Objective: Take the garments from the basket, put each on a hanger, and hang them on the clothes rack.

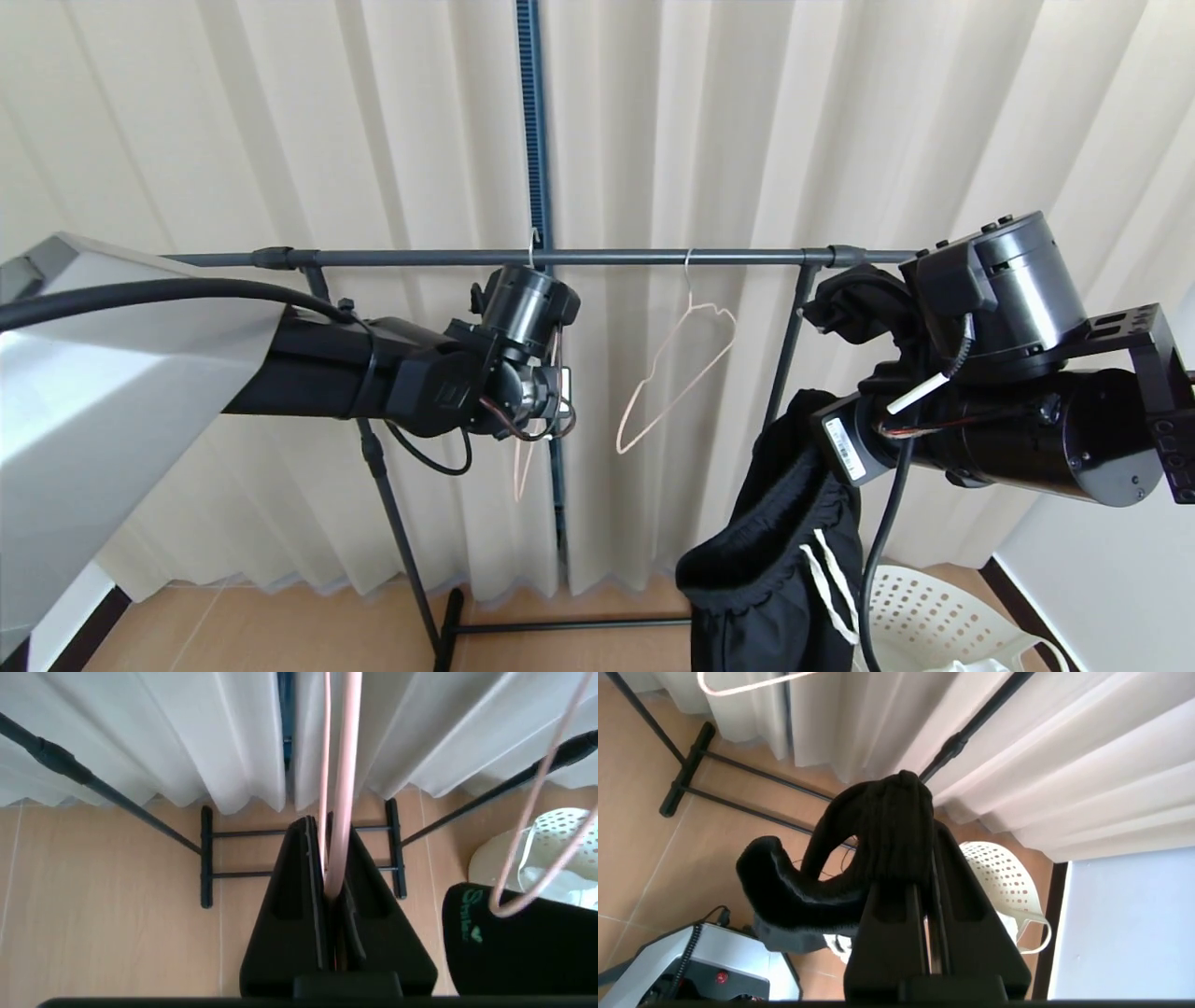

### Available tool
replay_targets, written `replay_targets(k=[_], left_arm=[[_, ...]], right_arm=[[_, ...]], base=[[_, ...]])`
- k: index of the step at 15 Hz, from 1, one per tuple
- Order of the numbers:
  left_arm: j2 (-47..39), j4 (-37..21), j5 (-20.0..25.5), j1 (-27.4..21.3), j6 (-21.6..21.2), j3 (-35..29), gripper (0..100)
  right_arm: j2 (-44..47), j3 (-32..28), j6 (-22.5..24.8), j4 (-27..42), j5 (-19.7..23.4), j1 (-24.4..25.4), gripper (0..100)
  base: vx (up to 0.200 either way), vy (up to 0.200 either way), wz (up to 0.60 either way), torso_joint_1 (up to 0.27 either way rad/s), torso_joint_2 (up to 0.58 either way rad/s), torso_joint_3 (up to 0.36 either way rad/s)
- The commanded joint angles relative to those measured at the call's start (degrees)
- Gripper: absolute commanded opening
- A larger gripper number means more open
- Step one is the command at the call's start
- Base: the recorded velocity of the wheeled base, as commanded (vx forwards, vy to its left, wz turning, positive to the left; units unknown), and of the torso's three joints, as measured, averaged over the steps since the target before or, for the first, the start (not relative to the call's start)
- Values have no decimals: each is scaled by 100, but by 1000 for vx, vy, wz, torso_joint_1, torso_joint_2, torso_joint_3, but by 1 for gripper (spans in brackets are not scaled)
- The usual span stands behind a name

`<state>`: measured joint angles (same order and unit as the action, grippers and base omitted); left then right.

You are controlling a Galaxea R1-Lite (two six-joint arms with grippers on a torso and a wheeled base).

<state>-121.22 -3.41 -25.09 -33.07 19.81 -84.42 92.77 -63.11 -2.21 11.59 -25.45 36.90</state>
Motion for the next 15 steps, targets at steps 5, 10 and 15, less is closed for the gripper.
replay_targets(k=[5,10,15], left_arm=[[811,25,-5,-94,-65,769,0],[2112,1044,48,-94,-698,2879,0],[3228,3171,2008,117,-2218,5243,0]], right_arm=[[-49,1,1,1,-3,1,0],[-180,9,-8,1,5,1,0],[-110,-35,-8,-17,-179,-60,0]], base=[[0,0,0,0,0,0],[0,0,0,0,0,0],[0,0,0,0,0,0]])
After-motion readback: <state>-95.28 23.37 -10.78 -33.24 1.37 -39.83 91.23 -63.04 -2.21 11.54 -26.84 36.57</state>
